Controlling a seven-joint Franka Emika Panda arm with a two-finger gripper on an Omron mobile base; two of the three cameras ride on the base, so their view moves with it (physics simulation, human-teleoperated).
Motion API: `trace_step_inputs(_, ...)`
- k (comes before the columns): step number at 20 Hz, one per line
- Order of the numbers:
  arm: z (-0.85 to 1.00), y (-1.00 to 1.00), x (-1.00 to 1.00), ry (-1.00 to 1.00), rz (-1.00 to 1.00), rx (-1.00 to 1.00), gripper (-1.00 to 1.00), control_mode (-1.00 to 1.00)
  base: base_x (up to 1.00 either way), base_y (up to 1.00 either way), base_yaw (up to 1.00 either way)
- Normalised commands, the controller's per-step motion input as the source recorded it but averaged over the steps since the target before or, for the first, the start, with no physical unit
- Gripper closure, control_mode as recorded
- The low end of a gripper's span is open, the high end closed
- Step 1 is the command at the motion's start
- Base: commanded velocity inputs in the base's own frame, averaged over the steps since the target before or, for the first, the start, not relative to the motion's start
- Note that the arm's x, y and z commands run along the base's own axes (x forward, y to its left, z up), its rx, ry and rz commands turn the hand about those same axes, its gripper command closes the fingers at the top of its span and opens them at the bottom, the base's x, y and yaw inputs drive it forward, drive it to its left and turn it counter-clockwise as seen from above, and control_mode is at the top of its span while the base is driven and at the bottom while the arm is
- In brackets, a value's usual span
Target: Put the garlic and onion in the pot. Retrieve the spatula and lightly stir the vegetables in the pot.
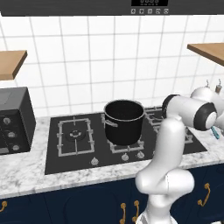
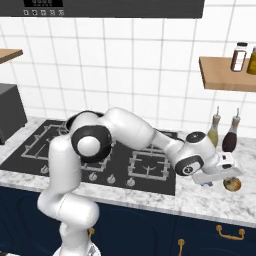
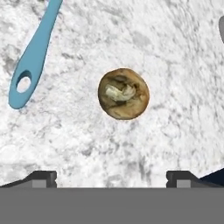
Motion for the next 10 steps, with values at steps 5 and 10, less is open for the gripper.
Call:
trace_step_inputs(5,-0.11,-0.33,0.28,-0.02,0.03,0.02,-1.0,-1.0,0.0,0.0,0.0)
trace_step_inputs(10,-0.14,-0.22,0.38,-0.01,0.05,0.04,-1.0,-1.0,0.0,0.0,0.0)
